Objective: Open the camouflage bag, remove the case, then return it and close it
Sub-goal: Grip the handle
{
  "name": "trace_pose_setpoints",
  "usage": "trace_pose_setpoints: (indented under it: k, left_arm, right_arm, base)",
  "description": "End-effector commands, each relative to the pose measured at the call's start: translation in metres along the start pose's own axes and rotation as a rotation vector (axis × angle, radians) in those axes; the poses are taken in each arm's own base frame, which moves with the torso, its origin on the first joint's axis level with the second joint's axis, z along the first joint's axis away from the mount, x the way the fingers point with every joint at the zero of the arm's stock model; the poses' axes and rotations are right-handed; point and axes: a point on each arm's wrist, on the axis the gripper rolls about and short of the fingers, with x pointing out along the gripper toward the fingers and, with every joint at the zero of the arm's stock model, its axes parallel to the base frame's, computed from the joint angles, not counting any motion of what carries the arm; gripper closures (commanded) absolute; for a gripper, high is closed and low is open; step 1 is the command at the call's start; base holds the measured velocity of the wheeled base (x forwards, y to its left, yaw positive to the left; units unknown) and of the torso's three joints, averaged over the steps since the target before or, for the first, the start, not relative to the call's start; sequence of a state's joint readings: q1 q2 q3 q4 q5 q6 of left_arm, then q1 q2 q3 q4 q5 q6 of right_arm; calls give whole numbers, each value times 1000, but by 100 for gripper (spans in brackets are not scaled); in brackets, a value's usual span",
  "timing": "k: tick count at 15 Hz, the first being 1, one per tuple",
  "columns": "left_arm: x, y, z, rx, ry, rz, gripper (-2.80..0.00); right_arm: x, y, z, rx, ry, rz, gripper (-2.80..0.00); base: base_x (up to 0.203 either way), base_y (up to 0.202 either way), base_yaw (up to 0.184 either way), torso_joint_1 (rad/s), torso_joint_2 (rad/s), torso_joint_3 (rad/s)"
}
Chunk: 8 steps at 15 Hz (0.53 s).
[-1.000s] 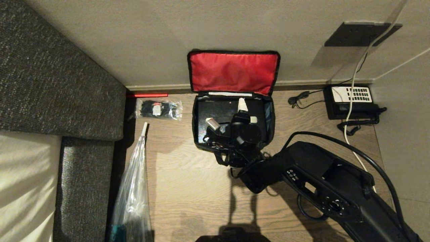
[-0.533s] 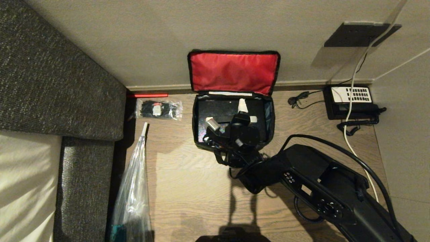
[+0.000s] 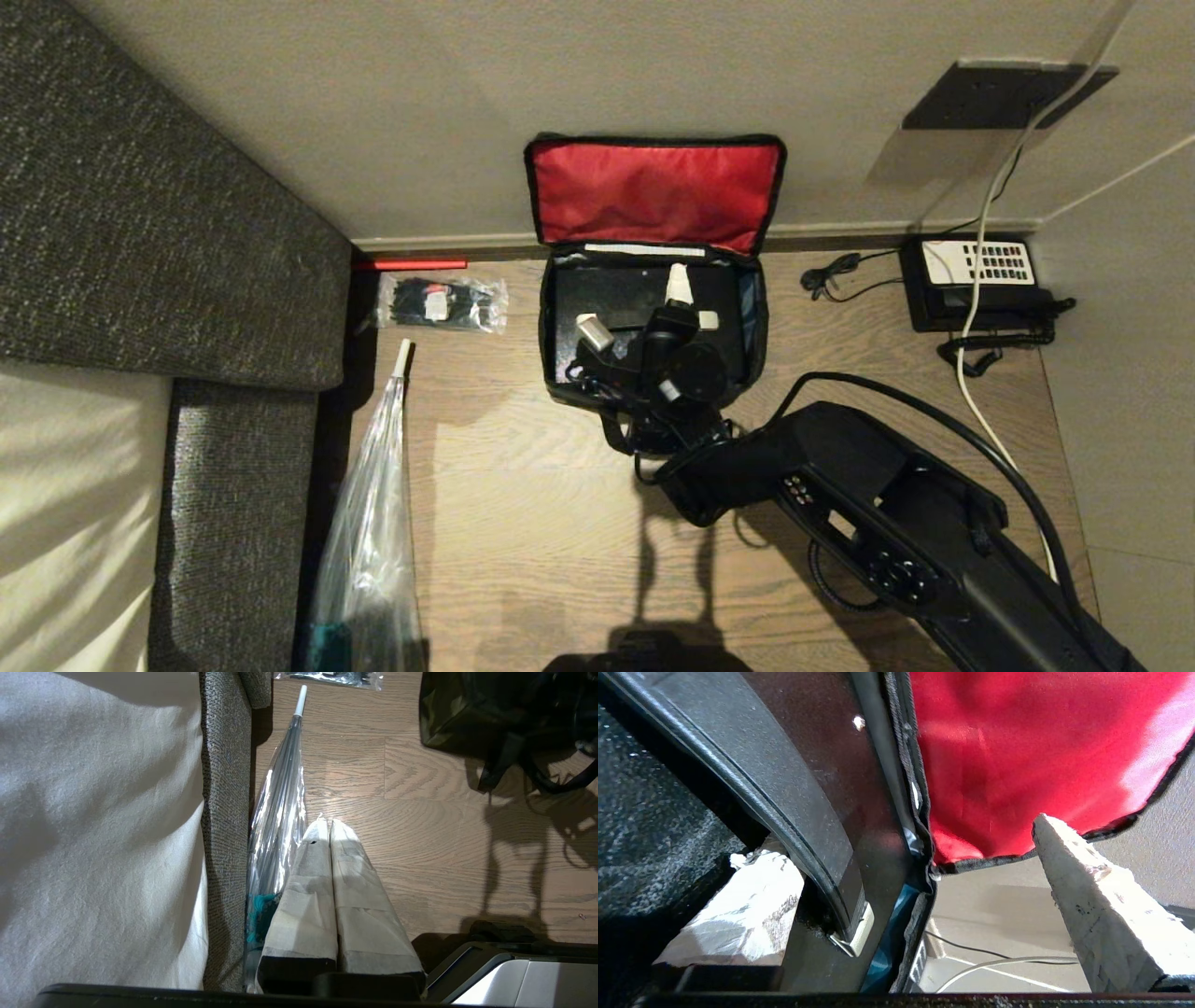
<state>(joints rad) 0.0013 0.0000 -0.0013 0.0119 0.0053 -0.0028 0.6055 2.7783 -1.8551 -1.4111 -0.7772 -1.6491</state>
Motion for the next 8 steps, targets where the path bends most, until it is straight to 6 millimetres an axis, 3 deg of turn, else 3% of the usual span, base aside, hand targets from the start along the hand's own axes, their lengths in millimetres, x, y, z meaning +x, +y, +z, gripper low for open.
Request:
trace_pose_setpoints:
  k: [1, 3, 4, 8]
  left_arm:
    - [0, 0, 0, 0, -3, 1, 0]
    - [0, 0, 0, 0, -1, 1, 0]
    - [0, 0, 0, 0, -3, 1, 0]
    - [0, 0, 0, 0, -3, 1, 0]
  right_arm:
    - [2, 10, -3, -6, 14, -11, -280]
    - [0, 15, -5, -11, 7, 3, -280]
    - [-2, 19, -7, -18, 4, 14, 0]
    - [-11, 34, -14, -38, 9, 56, 0]
  base:
    - [0, 0, 0, 0, 0, 0]
    - [0, 0, 0, 0, 0, 0]
    - [0, 0, 0, 0, 0, 0]
    - [0, 0, 0, 0, 0, 0]
